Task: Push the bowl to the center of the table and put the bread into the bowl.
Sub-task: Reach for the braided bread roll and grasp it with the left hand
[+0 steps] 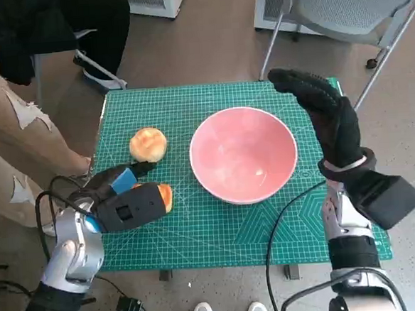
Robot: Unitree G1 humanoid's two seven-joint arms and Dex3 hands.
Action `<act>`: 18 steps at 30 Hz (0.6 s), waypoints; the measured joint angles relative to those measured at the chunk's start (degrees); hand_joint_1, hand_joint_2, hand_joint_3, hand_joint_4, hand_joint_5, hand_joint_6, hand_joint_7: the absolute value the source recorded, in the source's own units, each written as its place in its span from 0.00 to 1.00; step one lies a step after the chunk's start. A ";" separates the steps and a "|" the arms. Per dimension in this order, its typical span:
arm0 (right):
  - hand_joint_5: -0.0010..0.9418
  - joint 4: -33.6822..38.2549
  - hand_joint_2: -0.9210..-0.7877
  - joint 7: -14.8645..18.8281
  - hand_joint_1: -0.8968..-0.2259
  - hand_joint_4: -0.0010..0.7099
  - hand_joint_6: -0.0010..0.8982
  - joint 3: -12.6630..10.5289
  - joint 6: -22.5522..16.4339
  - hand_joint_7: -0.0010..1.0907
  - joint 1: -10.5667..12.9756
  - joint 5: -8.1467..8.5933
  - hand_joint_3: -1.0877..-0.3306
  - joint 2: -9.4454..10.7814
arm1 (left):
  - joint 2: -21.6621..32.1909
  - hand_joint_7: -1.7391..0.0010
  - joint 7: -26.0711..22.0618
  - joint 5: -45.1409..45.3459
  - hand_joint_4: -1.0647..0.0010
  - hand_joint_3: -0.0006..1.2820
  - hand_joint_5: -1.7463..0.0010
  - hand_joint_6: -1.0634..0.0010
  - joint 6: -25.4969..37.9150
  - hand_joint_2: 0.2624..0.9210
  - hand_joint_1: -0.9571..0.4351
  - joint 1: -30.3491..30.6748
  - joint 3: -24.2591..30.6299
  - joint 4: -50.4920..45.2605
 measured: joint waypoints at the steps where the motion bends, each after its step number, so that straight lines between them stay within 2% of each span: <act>1: 0.00 -0.09 0.00 0.05 0.34 0.26 0.23 0.00 0.05 0.08 0.01 0.04 0.38 0.00 | -0.02 0.65 0.49 0.09 0.36 0.56 0.27 0.28 -0.18 0.43 0.83 -0.03 0.00 0.19; 2: 0.00 -0.22 0.00 0.07 0.34 0.26 0.23 0.00 0.13 0.08 0.02 0.11 0.39 0.00 | -0.06 0.59 1.09 0.24 0.36 0.51 0.24 0.28 -0.45 0.48 0.78 -0.06 0.00 0.45; 5: 0.00 -0.59 0.00 0.21 0.33 0.26 0.23 -0.01 0.38 0.08 0.06 0.28 0.39 0.00 | -0.13 0.52 3.20 0.56 0.38 0.49 0.18 0.26 -1.42 0.50 0.72 -0.06 0.00 1.16; 11: 0.00 -0.96 0.00 0.60 0.33 0.26 0.23 -0.01 0.52 0.09 0.08 0.79 0.40 0.03 | -0.16 0.45 6.42 0.80 0.44 0.60 0.10 0.26 -3.78 0.40 0.70 -0.05 0.01 2.08; 18: 0.00 -0.95 0.00 0.99 0.32 0.26 0.22 -0.03 0.78 0.09 0.08 1.52 0.40 0.04 | -0.17 0.42 7.33 0.77 0.44 0.61 0.09 0.30 -4.72 0.40 0.69 -0.06 0.07 2.76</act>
